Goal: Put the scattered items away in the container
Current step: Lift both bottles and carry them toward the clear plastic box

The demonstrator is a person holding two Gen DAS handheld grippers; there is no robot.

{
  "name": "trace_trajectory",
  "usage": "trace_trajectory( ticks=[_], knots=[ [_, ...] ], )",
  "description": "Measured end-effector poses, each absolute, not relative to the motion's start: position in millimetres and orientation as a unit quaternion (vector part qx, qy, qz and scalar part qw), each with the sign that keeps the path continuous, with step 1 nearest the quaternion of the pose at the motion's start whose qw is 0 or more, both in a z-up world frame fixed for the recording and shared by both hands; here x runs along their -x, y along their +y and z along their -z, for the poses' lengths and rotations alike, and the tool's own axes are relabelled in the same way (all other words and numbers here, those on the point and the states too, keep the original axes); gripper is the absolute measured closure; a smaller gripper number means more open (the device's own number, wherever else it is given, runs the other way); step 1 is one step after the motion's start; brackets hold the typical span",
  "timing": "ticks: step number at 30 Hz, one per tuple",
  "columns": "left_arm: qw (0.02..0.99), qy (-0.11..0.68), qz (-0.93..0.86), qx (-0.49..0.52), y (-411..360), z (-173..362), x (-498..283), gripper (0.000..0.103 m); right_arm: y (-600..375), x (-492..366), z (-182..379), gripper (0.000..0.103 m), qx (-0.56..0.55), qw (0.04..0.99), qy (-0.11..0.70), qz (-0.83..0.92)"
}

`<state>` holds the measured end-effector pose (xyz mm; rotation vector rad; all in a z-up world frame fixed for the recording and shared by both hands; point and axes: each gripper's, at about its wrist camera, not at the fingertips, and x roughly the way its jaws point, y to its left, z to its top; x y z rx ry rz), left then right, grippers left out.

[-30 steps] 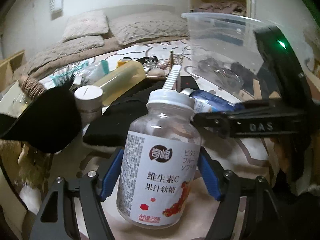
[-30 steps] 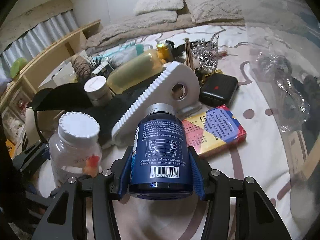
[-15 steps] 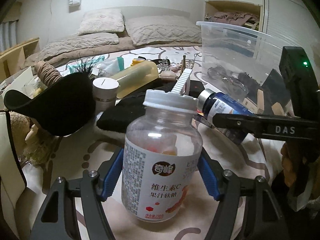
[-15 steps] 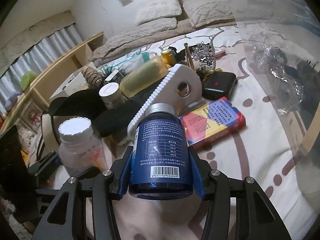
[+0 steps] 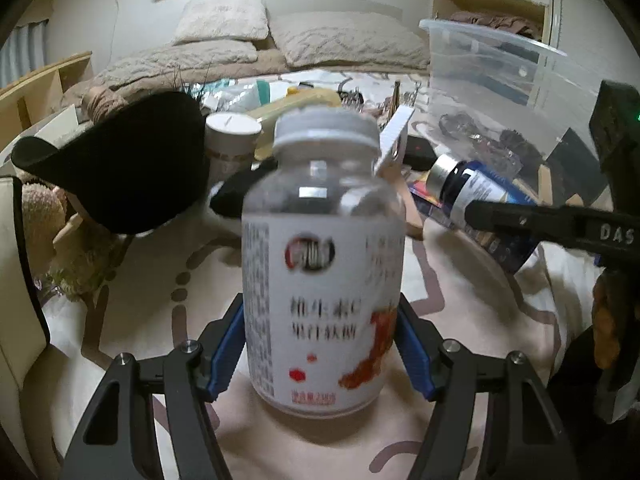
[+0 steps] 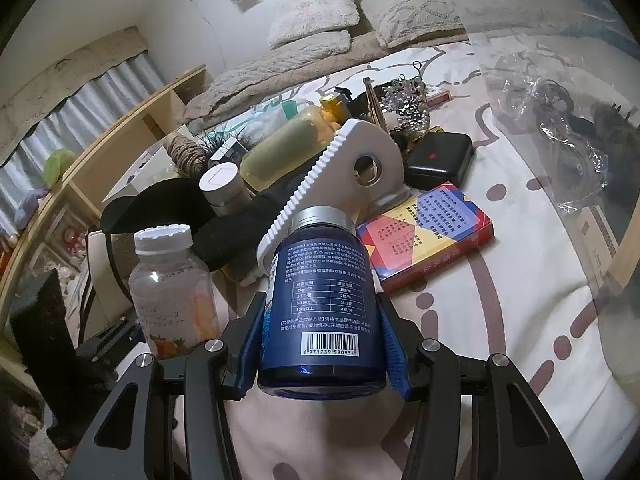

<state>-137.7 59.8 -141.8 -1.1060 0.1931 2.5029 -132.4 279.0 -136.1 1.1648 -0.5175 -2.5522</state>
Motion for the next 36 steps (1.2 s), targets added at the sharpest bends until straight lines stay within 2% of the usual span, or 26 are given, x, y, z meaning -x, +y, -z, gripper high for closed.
trace_trajectory(
  ticks=[23,36],
  knots=[
    [0.202,0.018,-0.913,0.355,59,115,114,0.035,270,106,101,0.05,-0.353,0.17,-0.177,0.903],
    [0.207,0.011,-0.93,0.305,65,70,96,0.035,279,83,58,0.05,-0.315,0.179,-0.163,0.918]
  ],
)
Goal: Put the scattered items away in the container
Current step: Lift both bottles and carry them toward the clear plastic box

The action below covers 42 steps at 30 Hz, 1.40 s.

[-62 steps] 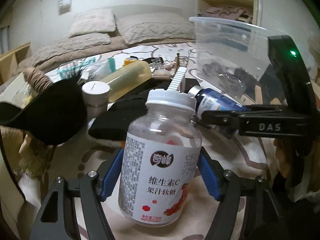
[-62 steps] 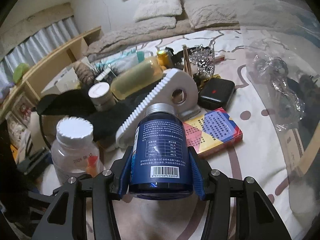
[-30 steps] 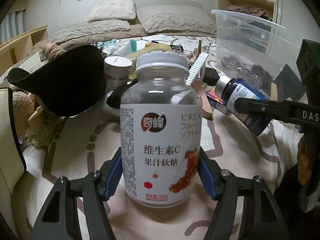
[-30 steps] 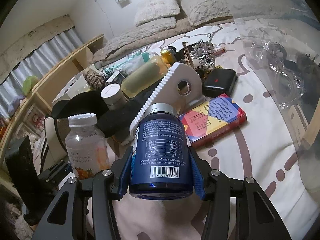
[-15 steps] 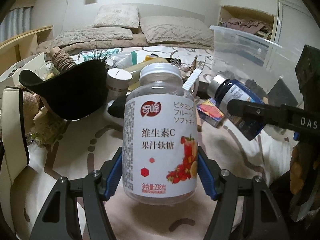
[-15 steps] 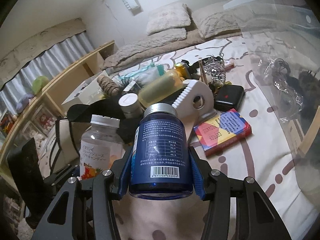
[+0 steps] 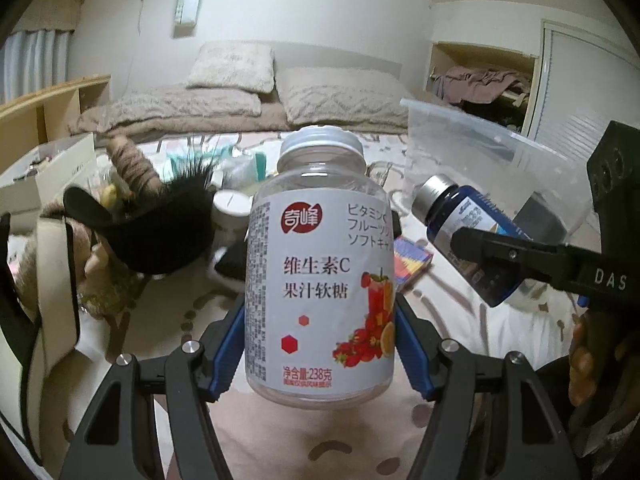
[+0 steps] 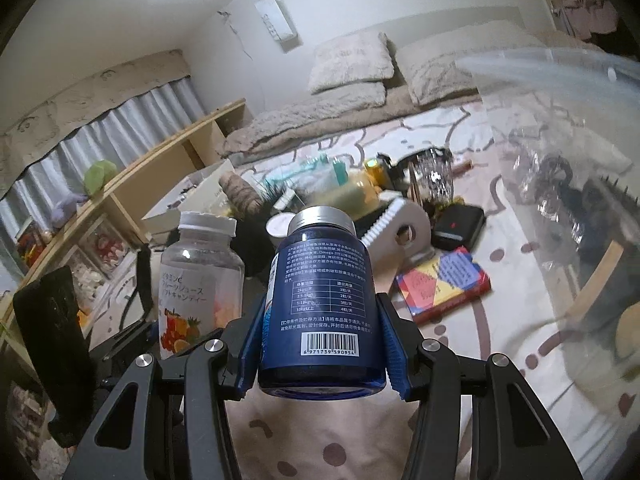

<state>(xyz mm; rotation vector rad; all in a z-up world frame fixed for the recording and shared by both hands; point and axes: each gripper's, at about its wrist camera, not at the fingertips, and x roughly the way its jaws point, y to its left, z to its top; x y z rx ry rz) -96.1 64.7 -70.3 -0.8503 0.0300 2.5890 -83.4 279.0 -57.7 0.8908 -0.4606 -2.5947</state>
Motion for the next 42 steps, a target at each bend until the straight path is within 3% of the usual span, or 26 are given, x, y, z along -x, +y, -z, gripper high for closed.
trace_trajectory(
  ticks=[23,42],
  knots=[
    [0.264,0.003,-0.943,0.203,119,-44,90,0.035,339,50,-61,0.05,-0.209,0.136,-0.098,0.963],
    [0.323,-0.004,-0.93,0.176,203,-88,115,0.035,433,67,-117,0.05,-0.188,0.079,-0.087,0.975]
  ],
)
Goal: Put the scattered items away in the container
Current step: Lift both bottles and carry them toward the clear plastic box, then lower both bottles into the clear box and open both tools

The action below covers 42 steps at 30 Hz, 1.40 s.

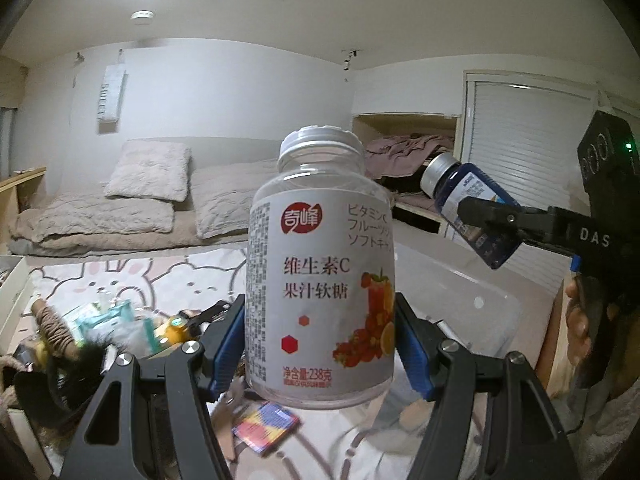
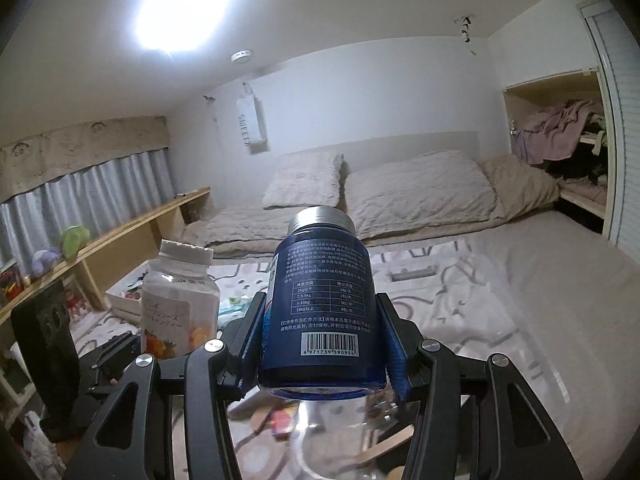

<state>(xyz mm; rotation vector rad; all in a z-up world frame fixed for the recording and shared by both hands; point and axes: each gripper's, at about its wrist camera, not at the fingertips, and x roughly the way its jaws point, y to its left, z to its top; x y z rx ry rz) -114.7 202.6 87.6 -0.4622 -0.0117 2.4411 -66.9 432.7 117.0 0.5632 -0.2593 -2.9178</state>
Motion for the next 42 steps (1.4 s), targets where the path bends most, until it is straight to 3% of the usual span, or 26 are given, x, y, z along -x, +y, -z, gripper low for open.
trace_trajectory(
  ticks=[24,41,42],
  knots=[
    [0.372,0.012,-0.904,0.21,319,-96,140,0.035,533,125,-49,0.05,-0.321,0.042,-0.15,0.934],
    [0.361,0.019,-0.897,0.253,338,-77,156,0.035,512,145,-8,0.05,-0.476,0.05,-0.108,0.871],
    [0.36,0.019,-0.897,0.257,338,-76,157,0.035,512,144,-8,0.045,-0.481,0.046,-0.103,0.869]
  ],
)
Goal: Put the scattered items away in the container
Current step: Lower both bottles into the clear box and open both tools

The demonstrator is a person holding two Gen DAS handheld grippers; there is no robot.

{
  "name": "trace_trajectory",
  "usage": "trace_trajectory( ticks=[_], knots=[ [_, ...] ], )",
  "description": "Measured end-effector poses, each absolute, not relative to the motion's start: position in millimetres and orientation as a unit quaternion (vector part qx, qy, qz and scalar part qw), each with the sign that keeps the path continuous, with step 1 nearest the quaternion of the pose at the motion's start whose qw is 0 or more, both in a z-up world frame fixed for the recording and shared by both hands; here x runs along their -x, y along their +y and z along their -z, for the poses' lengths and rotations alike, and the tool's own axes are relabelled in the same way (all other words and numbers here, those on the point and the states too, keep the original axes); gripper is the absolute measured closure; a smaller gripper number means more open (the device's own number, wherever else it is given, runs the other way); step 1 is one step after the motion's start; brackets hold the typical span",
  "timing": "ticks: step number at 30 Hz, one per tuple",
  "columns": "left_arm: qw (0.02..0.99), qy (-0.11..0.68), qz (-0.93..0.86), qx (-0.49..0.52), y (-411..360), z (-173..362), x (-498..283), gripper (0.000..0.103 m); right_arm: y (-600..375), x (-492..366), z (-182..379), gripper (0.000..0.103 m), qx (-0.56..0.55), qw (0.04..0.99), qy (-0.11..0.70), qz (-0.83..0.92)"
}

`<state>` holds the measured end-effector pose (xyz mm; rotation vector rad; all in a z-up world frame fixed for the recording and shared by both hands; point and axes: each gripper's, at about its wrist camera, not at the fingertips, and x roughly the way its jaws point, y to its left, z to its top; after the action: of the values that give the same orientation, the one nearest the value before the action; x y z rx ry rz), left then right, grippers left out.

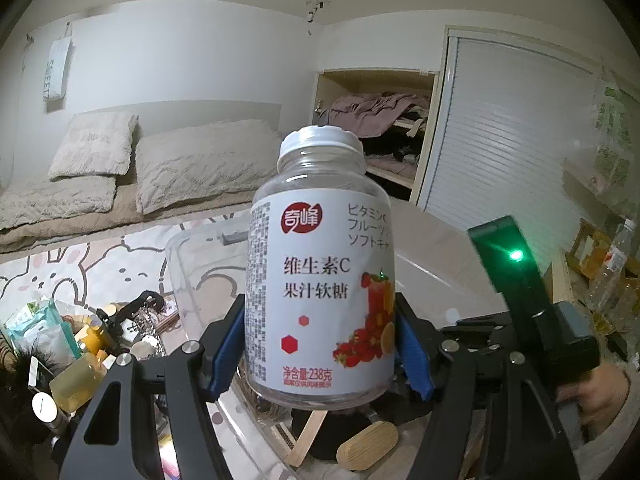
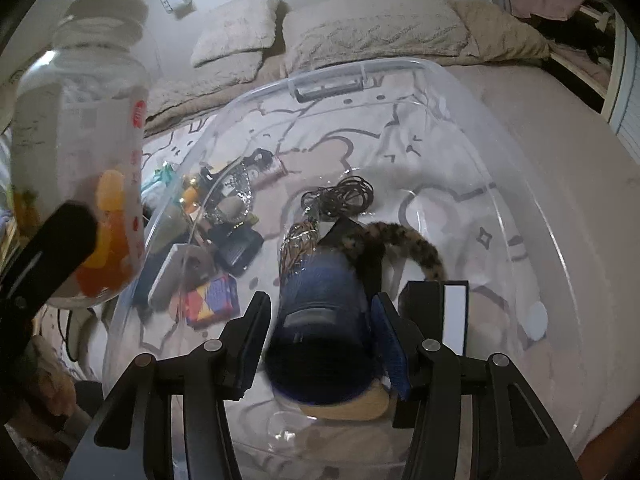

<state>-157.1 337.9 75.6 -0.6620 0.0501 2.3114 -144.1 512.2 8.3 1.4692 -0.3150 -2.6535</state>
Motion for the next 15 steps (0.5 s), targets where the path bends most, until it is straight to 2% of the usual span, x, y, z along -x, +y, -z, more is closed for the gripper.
trace_trajectory(
  ticks=[1,3,15],
  knots=[
    [0.36,0.02,-0.895,0.261,339,-74,159,0.035,513,143,-9,0.032,-0.483,0.04,-0.098,0.869],
    [0.359,0.022,-0.892,0.272,341,-71,161,0.035,515,139,-13,0.024,-0.479,0.031,-0.088,0.873],
    [0.354,0.042,-0.865,0.353,366,-52,183,0.035,529,134,-29,0.023,-0.458,0.008,-0.078,0.886]
  ],
)
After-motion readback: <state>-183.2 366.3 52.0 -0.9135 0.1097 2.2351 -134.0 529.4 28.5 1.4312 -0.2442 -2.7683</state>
